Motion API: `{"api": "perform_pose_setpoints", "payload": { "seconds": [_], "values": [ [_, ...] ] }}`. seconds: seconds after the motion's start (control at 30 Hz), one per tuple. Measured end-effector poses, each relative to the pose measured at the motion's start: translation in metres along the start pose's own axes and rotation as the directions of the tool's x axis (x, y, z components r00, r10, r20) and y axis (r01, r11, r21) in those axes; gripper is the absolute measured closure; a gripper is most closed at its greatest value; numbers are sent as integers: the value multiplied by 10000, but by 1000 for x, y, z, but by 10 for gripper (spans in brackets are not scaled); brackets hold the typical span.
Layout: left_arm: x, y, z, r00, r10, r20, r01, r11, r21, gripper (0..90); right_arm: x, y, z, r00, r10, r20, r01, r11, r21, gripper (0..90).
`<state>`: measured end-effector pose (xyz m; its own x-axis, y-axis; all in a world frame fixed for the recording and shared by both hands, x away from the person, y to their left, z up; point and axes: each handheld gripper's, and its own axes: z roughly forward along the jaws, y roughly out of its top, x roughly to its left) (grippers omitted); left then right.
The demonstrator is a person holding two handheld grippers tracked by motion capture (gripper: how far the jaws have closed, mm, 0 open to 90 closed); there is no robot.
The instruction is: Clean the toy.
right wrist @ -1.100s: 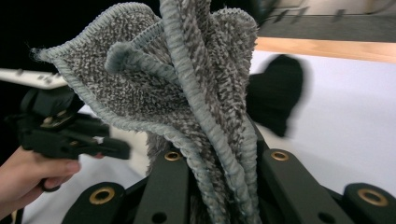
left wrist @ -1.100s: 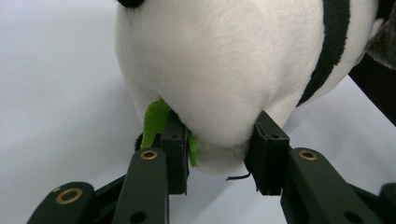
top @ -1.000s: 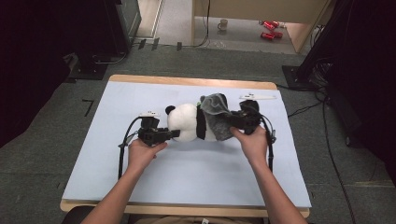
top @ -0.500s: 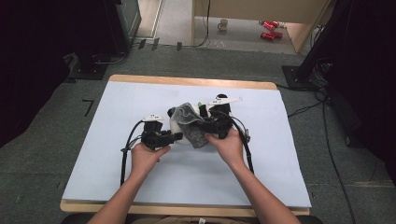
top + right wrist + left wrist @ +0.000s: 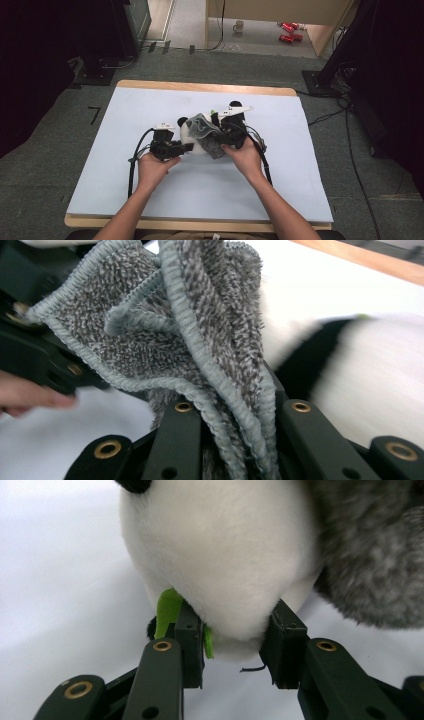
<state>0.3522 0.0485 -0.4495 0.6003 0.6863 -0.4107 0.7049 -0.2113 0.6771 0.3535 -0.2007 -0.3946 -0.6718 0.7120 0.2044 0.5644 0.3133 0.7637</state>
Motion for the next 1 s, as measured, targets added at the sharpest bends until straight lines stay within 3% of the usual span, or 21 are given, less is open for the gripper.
{"api": "perform_pose_setpoints", "payload": {
  "seconds": [0.17,0.5,0.57,0.73,1.0],
  "values": [
    [5,2,0,9998,-16,213,17,10000,-65,655,-22,-3,-16,9960,890,-4,-890,9959,-175,791],
    [12,7,2,9994,191,276,-187,9997,-154,654,-57,-12,-46,9831,1811,251,-1788,9810,-754,789],
    [12,9,3,9994,260,243,-256,9995,-163,652,-61,-14,-49,9814,1888,349,-1855,9793,-811,789],
    [13,10,3,9995,264,149,-262,9995,-168,650,-65,-16,-59,9782,1729,1154,-1636,9828,-857,789],
    [14,12,3,9981,619,-44,-619,9979,-205,646,-75,-24,-63,9728,1941,1265,-1845,9792,-839,788]
  ]
}}
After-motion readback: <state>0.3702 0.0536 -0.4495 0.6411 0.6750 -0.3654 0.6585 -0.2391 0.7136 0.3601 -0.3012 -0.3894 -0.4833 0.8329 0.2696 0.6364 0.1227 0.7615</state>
